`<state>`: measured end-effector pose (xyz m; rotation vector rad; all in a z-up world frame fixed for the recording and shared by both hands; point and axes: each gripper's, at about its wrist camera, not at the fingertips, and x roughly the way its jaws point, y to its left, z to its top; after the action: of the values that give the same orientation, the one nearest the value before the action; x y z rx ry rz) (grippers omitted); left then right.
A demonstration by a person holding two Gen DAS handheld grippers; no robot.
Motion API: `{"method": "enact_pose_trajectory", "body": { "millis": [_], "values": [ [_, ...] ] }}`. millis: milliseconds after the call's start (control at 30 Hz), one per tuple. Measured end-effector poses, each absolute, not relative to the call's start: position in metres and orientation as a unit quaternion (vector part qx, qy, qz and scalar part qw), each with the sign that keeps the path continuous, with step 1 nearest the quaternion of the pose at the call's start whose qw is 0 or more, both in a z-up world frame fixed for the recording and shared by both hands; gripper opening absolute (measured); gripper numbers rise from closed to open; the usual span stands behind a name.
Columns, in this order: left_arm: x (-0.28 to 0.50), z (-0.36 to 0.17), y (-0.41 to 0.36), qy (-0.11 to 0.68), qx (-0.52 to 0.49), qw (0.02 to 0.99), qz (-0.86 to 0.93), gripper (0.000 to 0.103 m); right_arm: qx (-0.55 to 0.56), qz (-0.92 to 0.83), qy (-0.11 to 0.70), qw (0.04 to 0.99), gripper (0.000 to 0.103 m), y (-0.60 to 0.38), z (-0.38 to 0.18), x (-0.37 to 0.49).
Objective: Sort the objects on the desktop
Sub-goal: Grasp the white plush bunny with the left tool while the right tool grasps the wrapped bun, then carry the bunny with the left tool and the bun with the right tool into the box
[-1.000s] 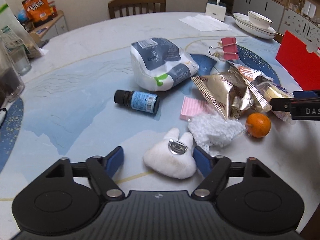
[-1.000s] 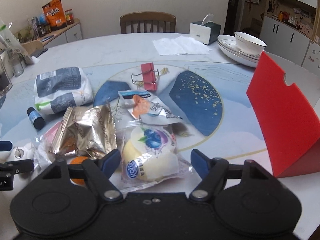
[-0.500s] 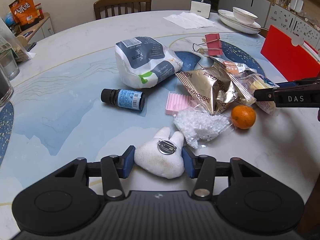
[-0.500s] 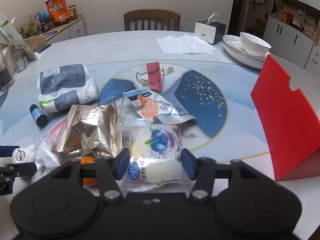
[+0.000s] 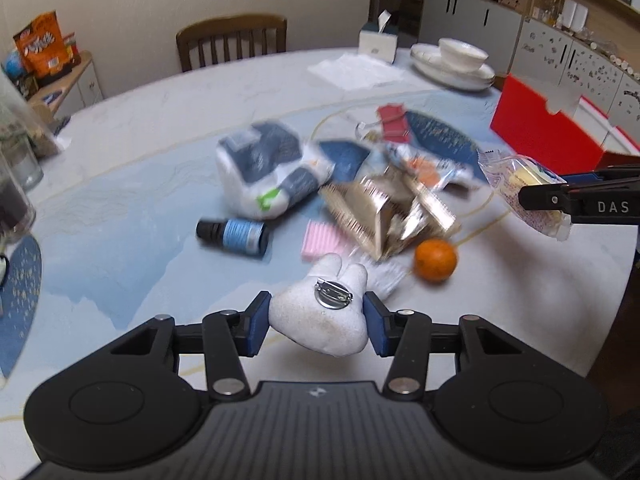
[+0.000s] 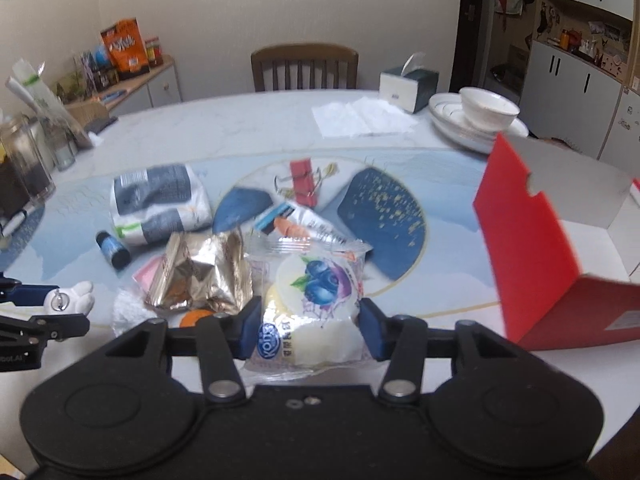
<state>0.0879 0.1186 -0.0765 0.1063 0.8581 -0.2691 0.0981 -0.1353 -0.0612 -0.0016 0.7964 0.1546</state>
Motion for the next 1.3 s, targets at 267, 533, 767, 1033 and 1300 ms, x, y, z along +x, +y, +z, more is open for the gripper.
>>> {"method": "enact_pose_trajectory", "body": {
  "millis": [267,533,767,1033,1300],
  "values": [
    [0.099,-0.038,0.059,0.377,0.076,0.913,-0.136,0.048,0.027,0.097,0.35,0.931,0.05,-0.189,-0.021,0.089],
    [0.115,-0.008,-0.037,0.345,0.074,0.922,-0.161,0.048,0.02,0.112,0.331,0.937,0.05,-0.266,0.007,0.093],
    [0.126,0.007,-0.121,0.327,0.08,0.921,-0.197,0.048,0.031,0.094,0.325,0.941,0.05,-0.339,0.017,0.097],
    [0.14,0.016,-0.199,0.317,0.109,0.914,-0.229,0.048,0.039,0.053,0.331,0.941,0.05,-0.41,0.015,0.1],
    [0.169,0.011,-0.269,0.325,0.147,0.896,-0.266,0.048,0.016,0.024,0.343,0.939,0.05,-0.453,-0.002,0.118]
  ]
}}
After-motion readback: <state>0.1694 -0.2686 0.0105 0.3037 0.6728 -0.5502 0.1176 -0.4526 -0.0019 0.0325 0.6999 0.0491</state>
